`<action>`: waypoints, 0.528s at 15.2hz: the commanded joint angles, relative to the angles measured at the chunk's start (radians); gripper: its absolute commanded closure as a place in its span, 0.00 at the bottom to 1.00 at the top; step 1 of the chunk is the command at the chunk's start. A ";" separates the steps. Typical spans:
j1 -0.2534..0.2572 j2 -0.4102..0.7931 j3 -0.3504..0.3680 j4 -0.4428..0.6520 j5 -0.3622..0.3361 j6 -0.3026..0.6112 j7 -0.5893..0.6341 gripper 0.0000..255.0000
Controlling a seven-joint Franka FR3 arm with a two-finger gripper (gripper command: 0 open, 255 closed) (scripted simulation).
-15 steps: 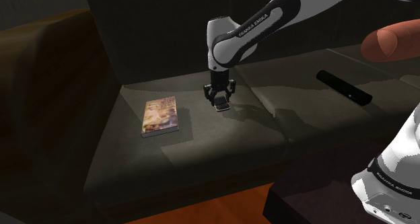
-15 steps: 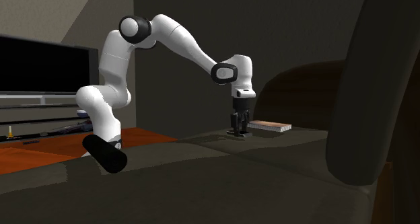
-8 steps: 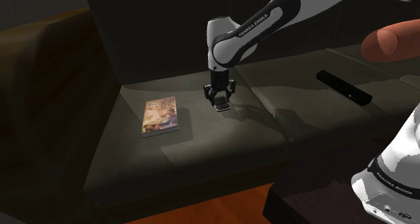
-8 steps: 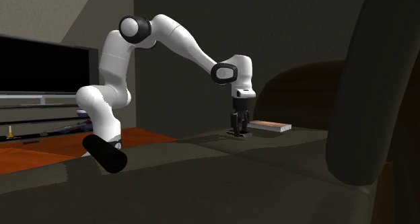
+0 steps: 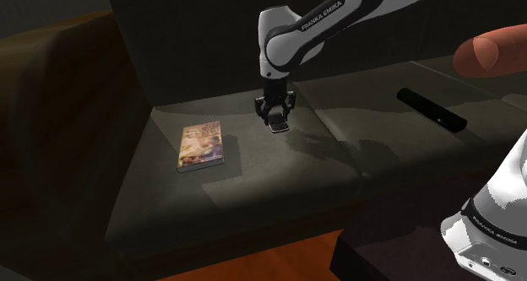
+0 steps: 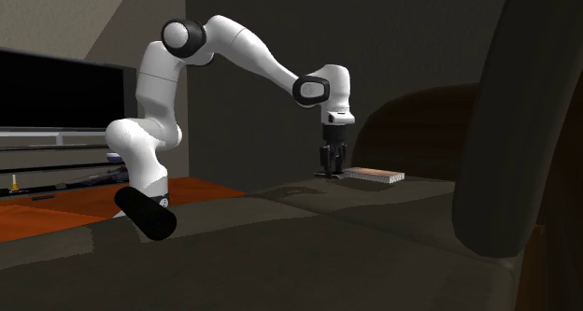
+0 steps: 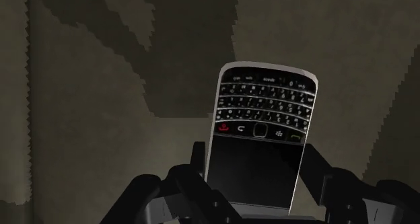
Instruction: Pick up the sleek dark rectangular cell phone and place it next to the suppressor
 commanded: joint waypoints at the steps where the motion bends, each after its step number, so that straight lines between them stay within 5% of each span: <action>1: -0.002 -0.012 0.000 0.016 0.003 -0.028 -0.002 1.00; 8: -0.004 -0.047 0.002 0.066 0.010 -0.113 -0.003 1.00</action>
